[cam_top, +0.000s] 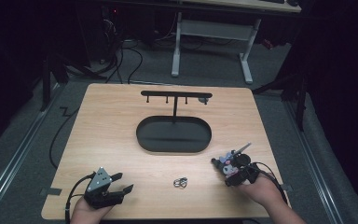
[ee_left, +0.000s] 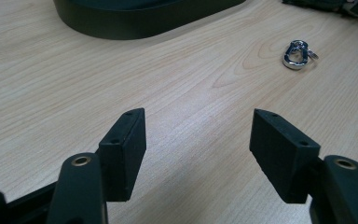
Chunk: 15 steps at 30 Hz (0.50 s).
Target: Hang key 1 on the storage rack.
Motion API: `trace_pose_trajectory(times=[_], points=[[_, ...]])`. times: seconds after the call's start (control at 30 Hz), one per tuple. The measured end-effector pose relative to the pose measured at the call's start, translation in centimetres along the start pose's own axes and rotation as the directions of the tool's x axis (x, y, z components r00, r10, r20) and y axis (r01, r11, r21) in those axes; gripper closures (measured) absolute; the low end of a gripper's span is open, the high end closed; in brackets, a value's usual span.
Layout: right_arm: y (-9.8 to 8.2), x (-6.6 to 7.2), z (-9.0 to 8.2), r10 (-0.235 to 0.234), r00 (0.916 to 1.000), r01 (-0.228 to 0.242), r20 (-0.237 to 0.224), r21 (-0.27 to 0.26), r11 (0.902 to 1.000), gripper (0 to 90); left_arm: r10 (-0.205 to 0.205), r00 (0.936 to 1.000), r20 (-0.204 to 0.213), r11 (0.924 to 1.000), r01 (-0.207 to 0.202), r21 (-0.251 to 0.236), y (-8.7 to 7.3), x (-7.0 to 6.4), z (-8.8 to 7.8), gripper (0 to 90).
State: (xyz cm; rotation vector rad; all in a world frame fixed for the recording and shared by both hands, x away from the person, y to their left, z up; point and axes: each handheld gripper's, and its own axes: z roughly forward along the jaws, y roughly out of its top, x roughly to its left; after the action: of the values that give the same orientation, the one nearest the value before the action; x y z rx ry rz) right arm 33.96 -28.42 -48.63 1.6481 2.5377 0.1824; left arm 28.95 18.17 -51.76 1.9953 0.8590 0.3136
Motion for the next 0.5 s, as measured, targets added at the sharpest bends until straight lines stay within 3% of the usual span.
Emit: trace_pose_trajectory(times=[0.07,0.17,0.47,0.5], points=[[-0.1,0.1,0.0,0.004,0.9999,-0.004,0.009,0.007,1.0,23.3,-0.002,1.0,-0.001,1.0,0.002,-0.004,0.0,0.0,0.0,36.8],[-0.6,0.4,0.1,-0.02,0.9996,0.02,0.021,-0.005,0.9998,34.2,-0.006,1.0,0.0,1.0,0.006,-0.003,0.0,0.2,0.0,36.9],[-0.4,-0.5,-0.7,0.017,0.9998,-0.017,-0.006,-0.029,0.9994,40.1,-0.006,1.0,-0.002,1.0,0.006,0.002,-0.2,0.2,0.0,36.8],[-0.3,-0.8,-0.7,-0.012,0.9999,0.012,-0.002,-0.031,0.9994,40.6,-0.006,1.0,-0.002,1.0,0.006,0.005,-0.2,0.2,0.0,36.9]])
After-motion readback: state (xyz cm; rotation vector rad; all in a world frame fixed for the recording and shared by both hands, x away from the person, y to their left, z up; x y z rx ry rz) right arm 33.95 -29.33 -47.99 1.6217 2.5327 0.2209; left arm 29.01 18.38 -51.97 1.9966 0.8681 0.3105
